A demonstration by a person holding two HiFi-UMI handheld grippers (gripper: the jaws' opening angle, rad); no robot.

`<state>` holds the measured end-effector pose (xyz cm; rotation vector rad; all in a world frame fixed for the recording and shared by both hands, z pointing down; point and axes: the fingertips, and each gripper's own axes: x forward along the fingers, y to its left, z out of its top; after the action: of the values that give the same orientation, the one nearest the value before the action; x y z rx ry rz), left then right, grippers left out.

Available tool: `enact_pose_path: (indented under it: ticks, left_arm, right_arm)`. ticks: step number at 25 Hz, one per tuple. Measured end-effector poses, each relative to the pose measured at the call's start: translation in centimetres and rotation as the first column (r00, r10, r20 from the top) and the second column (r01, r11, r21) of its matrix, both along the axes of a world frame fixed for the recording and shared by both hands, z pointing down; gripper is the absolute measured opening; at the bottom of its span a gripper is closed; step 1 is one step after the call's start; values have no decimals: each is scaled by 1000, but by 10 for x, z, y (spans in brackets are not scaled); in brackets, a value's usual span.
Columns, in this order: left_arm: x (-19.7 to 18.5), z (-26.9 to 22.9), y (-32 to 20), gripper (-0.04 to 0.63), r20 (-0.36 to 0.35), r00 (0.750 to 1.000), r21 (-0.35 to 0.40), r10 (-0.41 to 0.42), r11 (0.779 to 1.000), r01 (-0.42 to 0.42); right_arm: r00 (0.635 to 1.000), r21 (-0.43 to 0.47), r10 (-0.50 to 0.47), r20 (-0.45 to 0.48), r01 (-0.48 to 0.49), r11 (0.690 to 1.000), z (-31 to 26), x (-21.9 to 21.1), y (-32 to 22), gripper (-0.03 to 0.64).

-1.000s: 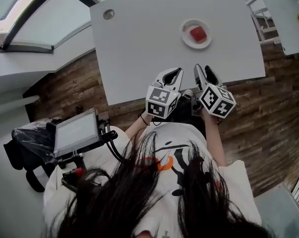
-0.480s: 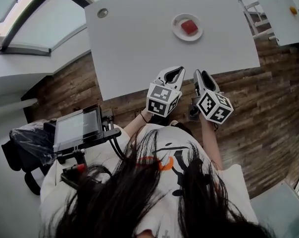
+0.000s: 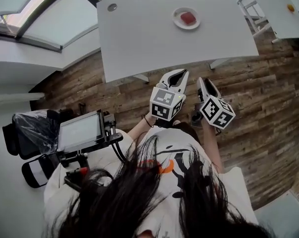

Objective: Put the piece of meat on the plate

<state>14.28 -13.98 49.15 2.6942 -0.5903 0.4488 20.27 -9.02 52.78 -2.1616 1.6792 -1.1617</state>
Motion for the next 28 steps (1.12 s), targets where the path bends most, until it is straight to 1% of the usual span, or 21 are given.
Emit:
enact_pose_path:
  ticks: [5, 9, 11, 15, 18, 21, 23, 25, 28]
  left_arm:
    - [-31, 0, 39, 6, 9, 999, 20, -36, 999, 36]
    - [-59, -9, 99, 6, 0, 999, 35, -42, 999, 42]
    - [-67, -9, 116, 6, 7, 999, 41, -42, 998, 41]
    - [-69, -7, 117, 6, 28, 999, 43, -33, 999, 32]
    - [-69, -9, 111, 6, 38, 999, 64, -27, 998, 25]
    - [-72, -9, 107, 6, 38, 998, 67, -47, 997, 45]
    - [-76, -9, 104, 6, 30, 998, 65, -63, 996, 61]
    - [-87, -13, 107, 6, 24, 997, 67, -75, 995, 74]
    - [-126, -22, 126, 6, 11, 997, 67, -79, 995, 78]
  right_arm:
    - [999, 54, -44, -5, 44, 998, -12, -33, 28, 137]
    - [998, 96, -66, -5, 66, 993, -26, -62, 77, 137]
    - [997, 102, -75, 3, 75, 992, -28, -71, 90, 137]
    - [996, 90, -86, 33, 82, 993, -21, -76, 88, 137]
    - [994, 77, -97, 53, 93, 993, -13, -82, 87, 137]
    - [990, 59, -121, 72, 117, 991, -5, -92, 90, 137]
    - [989, 56, -131, 63, 128, 990, -7, -97, 91, 137]
    - [990, 61, -134, 53, 131, 990, -14, -107, 95, 137]
    - [991, 72, -127, 49, 123, 990, -25, -142, 113, 137]
